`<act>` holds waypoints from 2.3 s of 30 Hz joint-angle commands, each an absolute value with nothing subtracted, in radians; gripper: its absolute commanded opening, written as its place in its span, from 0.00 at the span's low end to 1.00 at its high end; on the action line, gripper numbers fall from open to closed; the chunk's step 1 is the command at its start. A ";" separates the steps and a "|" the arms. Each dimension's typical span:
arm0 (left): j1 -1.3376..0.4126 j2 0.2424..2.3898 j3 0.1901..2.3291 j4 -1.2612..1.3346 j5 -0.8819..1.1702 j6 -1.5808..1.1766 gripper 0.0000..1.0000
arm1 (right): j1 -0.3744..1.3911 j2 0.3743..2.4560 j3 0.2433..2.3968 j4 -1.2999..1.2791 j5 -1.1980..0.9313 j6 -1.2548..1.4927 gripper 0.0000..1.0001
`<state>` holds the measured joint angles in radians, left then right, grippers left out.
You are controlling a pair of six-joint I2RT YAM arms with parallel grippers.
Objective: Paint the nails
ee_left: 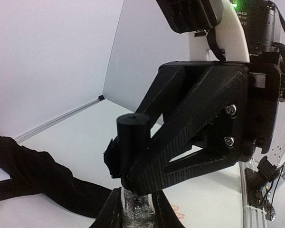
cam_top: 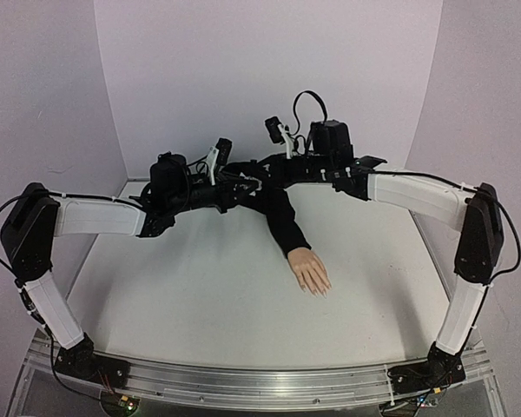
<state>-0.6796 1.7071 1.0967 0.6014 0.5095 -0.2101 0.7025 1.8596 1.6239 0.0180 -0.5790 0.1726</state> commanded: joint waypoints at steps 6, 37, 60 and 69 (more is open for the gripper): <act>-0.709 1.771 1.216 0.604 0.213 -0.223 0.00 | 0.888 1.838 1.562 0.083 0.650 0.139 0.00; -0.733 1.748 1.178 0.629 0.641 -0.214 0.00 | 0.639 1.754 1.570 -0.056 -0.818 0.136 0.39; -0.759 1.765 1.247 0.546 -0.067 -0.205 0.00 | 1.003 1.857 1.670 -0.121 0.738 0.198 0.00; -0.763 1.653 1.075 0.612 0.225 -0.135 0.00 | 0.885 1.721 1.611 -0.120 -0.001 0.151 0.51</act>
<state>-0.7993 1.7414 1.1316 0.5442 0.1646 -0.1693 0.9513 1.8425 1.6381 -0.0771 0.4225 0.1711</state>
